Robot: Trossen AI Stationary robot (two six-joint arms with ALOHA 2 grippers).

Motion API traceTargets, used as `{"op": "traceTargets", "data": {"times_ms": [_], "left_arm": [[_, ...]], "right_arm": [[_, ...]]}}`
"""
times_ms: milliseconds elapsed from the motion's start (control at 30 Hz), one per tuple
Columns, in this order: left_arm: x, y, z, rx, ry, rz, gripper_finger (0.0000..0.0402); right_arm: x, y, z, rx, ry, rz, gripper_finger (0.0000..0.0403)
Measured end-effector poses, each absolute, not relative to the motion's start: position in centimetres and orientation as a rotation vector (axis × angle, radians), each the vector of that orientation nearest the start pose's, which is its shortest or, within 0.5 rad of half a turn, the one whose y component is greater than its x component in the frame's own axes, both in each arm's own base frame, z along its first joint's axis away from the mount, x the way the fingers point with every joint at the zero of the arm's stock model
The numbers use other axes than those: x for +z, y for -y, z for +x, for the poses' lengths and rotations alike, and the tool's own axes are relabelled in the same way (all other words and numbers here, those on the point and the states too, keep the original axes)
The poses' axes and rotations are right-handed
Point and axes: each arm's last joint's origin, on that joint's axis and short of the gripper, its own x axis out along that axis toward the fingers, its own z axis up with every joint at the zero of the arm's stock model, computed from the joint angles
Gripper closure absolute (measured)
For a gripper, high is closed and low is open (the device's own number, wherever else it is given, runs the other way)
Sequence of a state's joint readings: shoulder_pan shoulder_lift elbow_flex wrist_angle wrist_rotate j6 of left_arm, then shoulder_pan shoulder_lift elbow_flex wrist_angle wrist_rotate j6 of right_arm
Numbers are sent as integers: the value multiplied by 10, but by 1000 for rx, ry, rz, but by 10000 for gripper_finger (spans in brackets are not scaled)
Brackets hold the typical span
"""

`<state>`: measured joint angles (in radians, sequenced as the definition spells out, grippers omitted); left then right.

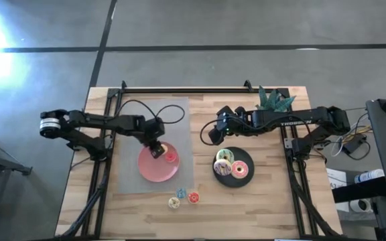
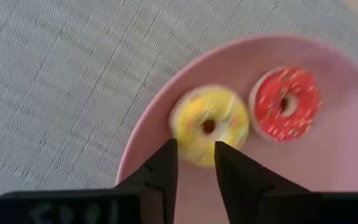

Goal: Pick & Place donuts
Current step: Put the small yellow donut on the pink plate, then put the small orange donut on the pink plate

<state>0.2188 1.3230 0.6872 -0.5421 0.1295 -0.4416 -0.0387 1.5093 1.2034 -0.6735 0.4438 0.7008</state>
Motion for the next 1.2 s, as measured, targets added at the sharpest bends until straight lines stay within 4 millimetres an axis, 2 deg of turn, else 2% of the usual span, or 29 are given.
{"op": "traceTargets", "data": {"times_ms": [133, 367, 533, 667, 933, 1100, 1200], "left_arm": [[181, -44, 216, 330, -1132, -590, 316], [212, -40, 209, 278, -993, -563, 315], [231, -36, 198, 242, -884, -522, 315], [242, -27, 191, 193, -829, -493, 315], [251, -4, 184, 175, -794, -550, 315], [251, 11, 183, 243, -777, -594, 315], [251, 18, 183, 281, -763, -625, 315]], "right_arm": [[272, 22, 308, -694, -793, 434, 227], [261, 5, 310, -381, -927, 416, 227], [250, -18, 324, -190, -902, 451, 227], [236, -41, 341, -129, -920, 430, 227], [217, -87, 370, -42, -984, 395, 227], [211, -103, 371, 32, -1008, 355, 227], [199, -114, 373, 60, -1040, 343, 227]]}}
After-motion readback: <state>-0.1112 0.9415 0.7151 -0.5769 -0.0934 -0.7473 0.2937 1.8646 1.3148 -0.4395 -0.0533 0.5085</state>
